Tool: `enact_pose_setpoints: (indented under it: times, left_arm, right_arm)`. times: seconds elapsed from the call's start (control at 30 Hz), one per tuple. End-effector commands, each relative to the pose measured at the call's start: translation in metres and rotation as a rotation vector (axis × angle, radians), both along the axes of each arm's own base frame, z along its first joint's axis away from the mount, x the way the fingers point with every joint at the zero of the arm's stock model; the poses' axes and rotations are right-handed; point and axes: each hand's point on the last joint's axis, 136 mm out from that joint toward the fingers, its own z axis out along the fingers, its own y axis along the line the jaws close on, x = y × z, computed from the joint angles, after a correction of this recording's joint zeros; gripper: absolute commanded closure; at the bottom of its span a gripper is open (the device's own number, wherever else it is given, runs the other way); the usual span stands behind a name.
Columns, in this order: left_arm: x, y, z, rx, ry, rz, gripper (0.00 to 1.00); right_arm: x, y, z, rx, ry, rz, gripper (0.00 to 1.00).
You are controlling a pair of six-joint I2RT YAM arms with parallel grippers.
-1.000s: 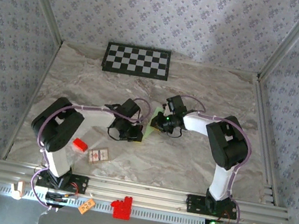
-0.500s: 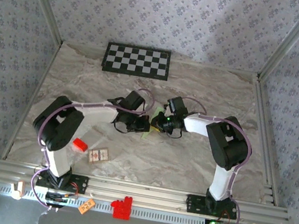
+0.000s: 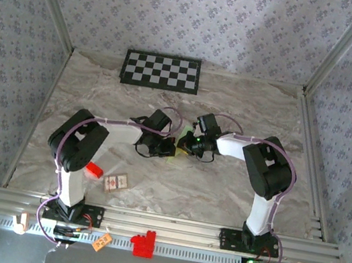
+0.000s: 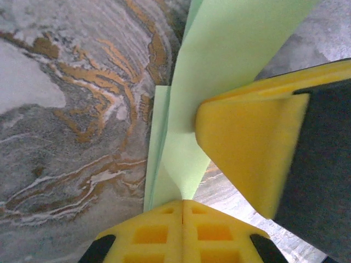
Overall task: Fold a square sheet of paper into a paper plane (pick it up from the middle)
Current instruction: Fold the wing for the fifth time at the center of the table.
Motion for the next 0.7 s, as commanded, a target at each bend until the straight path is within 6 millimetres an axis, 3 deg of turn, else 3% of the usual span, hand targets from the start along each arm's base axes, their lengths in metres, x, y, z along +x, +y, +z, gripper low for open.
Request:
enact_pose_setpoints:
  times: [0.0, 0.3, 0.67]
  left_arm:
    - [0.004, 0.005, -0.008, 0.025, 0.010, 0.028, 1.00]
    - [-0.020, 0.029, -0.030, 0.141, 0.116, 0.032, 1.00]
    - [-0.022, 0.030, -0.032, 0.143, 0.122, 0.027, 1.00]
  right_arm:
    - [-0.019, -0.017, -0.027, -0.077, 0.098, -0.020, 0.86]
    - [0.010, -0.021, 0.013, -0.115, -0.068, 0.083, 0.85]
    - [0.032, -0.031, 0.008, -0.146, -0.109, 0.130, 0.85]
